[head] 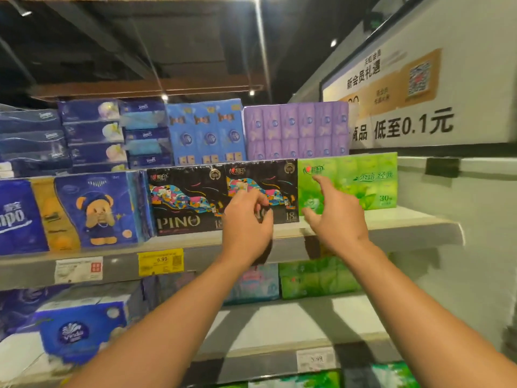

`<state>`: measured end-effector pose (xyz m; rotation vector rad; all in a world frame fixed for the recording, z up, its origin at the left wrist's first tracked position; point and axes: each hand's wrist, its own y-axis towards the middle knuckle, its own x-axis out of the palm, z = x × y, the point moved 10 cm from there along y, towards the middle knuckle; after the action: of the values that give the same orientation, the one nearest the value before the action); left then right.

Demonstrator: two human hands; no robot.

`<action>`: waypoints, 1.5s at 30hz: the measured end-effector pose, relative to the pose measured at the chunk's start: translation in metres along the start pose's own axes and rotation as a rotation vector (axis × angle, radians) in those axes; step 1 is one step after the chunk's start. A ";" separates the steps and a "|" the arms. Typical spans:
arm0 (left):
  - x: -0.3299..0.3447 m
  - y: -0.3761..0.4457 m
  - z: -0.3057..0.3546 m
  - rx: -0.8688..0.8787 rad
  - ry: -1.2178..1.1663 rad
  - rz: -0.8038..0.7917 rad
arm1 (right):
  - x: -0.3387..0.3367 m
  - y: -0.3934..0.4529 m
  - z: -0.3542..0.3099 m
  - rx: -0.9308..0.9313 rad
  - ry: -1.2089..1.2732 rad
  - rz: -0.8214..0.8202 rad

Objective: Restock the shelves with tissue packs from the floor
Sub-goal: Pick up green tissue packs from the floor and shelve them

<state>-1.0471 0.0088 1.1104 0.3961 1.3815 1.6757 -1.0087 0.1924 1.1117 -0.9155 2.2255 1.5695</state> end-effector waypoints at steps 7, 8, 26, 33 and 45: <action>0.020 -0.113 0.059 -0.062 -0.429 -0.239 | -0.050 -0.157 0.040 0.230 -0.048 0.070; 0.024 -0.137 0.071 -0.062 -0.456 -0.306 | -0.059 -0.187 0.045 0.271 -0.083 0.054; -0.126 -0.691 0.529 0.491 -0.814 -1.634 | -0.432 -0.886 0.007 1.401 -0.526 0.405; -0.393 -0.939 0.663 0.819 -0.871 -2.089 | -0.547 -1.174 -0.154 1.804 -0.558 0.700; -0.552 -1.219 0.663 1.099 -0.631 -2.460 | -0.515 -1.476 -0.293 2.332 -0.505 0.970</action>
<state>0.2560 -0.0573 0.3842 -0.2867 0.8943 -1.1439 0.3547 -0.2176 0.4021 1.1042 2.0959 -1.1062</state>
